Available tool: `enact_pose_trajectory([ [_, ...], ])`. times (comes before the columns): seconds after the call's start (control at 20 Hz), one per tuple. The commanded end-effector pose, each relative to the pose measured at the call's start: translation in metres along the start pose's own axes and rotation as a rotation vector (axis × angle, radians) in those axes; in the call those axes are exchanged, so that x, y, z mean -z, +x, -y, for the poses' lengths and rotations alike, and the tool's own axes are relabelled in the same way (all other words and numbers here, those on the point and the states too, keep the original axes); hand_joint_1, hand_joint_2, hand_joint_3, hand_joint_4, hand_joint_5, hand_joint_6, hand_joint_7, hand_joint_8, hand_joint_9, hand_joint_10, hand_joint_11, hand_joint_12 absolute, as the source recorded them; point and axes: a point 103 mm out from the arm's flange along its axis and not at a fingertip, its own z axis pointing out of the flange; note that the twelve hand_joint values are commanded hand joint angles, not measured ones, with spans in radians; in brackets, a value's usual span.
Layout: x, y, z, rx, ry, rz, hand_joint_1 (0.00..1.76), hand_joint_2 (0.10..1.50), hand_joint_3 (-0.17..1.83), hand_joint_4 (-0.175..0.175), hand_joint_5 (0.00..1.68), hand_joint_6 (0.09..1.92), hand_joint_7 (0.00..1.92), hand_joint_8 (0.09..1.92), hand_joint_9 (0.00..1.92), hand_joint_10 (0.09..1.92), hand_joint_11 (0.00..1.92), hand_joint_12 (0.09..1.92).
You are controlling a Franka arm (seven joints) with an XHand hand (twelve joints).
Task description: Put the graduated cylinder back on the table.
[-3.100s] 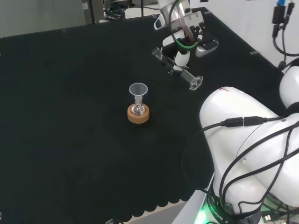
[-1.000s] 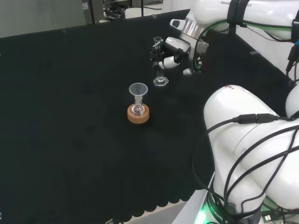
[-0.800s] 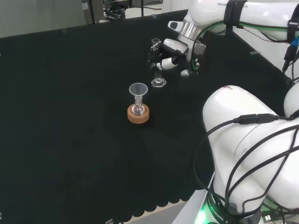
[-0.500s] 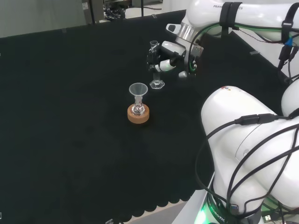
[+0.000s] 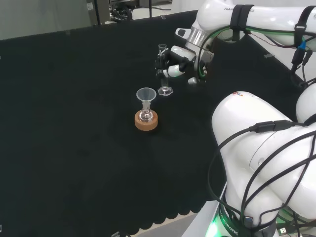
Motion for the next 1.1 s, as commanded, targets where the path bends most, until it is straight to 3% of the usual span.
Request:
enact_pose_trajectory([
  [0.05, -0.0001, -0.0032, 0.002, 0.018, 0.002, -0.063, 1.19, 1.13, 0.01, -0.037, 0.95, 1.07, 1.0, 0.88, 1.41, 0.09, 1.22, 0.81],
  [0.1, 0.0008, -0.0035, 0.0022, 0.02, 0.006, -0.068, 1.17, 1.14, 0.01, -0.1, 0.94, 1.08, 1.01, 0.77, 1.4, 0.09, 1.2, 0.84],
  [0.15, 0.0018, -0.0037, 0.0025, 0.022, 0.014, -0.069, 1.15, 1.14, 0.01, -0.124, 0.93, 1.08, 1.01, 0.69, 1.38, 0.09, 1.15, 0.88],
  [0.2, 0.0026, -0.0036, 0.0027, 0.019, 0.027, -0.064, 1.13, 1.14, 0.0, -0.117, 0.93, 1.08, 1.0, 0.63, 1.36, 0.09, 1.1, 0.92],
  [0.3, 0.0033, -0.0038, 0.0036, 0.014, 0.06, -0.056, 1.09, 1.11, -0.01, -0.059, 0.89, 0.98, 0.92, 0.58, 1.28, 0.09, 0.95, 1.03],
  [0.45, 0.0037, -0.004, 0.0052, 0.01, 0.082, -0.041, 1.03, 1.09, -0.15, -0.035, 0.78, 0.74, 0.78, 0.58, 1.18, 0.09, 0.77, 1.15],
  [0.9, 0.0028, -0.0038, 0.0062, 0.012, 0.082, -0.019, 0.99, 1.03, -0.17, -0.036, 0.61, 0.63, 0.63, 0.58, 1.05, 0.09, 0.63, 1.22],
  [1.1, 0.0091, -0.0027, 0.007, 0.011, 0.064, -0.023, 0.93, 0.99, -0.17, -0.045, 0.45, 0.53, 0.52, 0.61, 0.98, 0.09, 0.57, 1.26],
])
